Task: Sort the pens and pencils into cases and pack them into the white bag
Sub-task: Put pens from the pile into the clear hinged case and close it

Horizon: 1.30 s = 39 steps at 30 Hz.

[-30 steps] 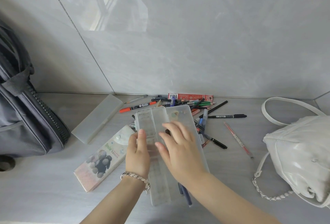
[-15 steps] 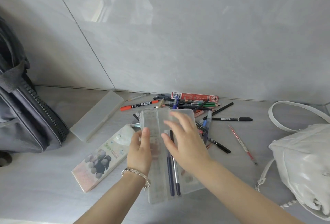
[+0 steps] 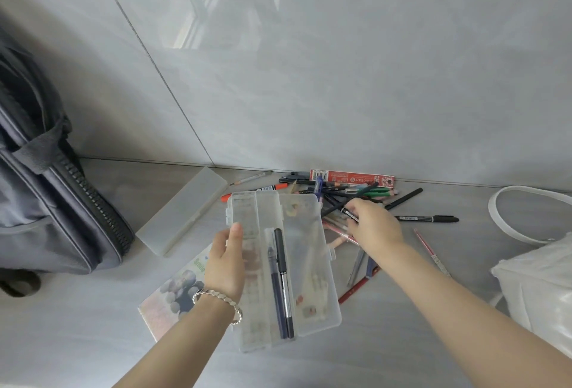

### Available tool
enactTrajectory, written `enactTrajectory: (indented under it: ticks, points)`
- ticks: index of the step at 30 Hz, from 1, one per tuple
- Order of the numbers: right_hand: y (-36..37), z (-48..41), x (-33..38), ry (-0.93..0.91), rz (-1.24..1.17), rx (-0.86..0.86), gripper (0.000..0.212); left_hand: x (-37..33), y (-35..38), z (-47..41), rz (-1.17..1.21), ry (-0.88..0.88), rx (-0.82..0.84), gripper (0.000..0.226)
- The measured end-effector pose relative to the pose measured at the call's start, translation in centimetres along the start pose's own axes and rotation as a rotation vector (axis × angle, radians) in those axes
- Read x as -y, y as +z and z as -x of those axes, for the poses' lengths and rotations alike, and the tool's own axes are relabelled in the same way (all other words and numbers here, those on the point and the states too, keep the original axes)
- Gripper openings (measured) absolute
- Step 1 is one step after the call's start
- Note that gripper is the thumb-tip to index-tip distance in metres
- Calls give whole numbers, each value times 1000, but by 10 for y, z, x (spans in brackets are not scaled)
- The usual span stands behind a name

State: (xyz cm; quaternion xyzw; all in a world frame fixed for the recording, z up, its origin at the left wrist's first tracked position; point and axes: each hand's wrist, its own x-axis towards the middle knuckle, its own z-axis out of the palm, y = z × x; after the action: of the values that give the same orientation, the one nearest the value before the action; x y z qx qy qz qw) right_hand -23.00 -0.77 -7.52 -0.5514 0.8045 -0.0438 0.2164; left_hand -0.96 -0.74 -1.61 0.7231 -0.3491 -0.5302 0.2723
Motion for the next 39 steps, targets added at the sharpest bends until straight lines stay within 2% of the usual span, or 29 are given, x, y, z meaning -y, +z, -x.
enactTrajectory:
  ticks: [3,6,9,12,16,18,21,23,25,29,34,36,37,39]
  points:
    - [-25,19,0,-10,-18,12,35,1,-2,-1,16,-40,-13,33]
    - [-57,50,14,-19,-333,61,46,3,1,-2,37,-76,-14,37]
    - [-71,82,42,-158,-530,122,52,2,10,2,52,-79,11,37]
    - [-60,101,65,-247,-495,142,52,-1,20,9,66,-46,24,40]
    - [-39,107,72,-288,-329,129,48,-6,27,20,88,2,43,29]
    - [-37,106,71,-282,-361,87,40,-7,27,22,75,31,58,32]
    - [-35,99,65,-335,-274,-161,34,-5,27,22,88,65,92,40]
    - [-30,89,63,-384,-210,-322,40,-7,27,25,56,93,109,34]
    - [-26,82,65,-376,-225,-309,46,-9,26,28,26,121,109,26]
    - [-17,79,66,-405,-272,-243,44,-8,24,22,18,143,139,27]
    - [-15,83,63,-459,-319,-37,60,-2,22,10,6,92,122,40]
    - [-18,76,60,-486,-381,32,63,-2,22,5,-3,74,89,37]
    - [-20,70,57,-482,-441,23,60,-4,22,3,-8,73,78,33]
    - [-22,48,42,-381,-549,-122,41,-8,20,-4,-22,59,62,31]
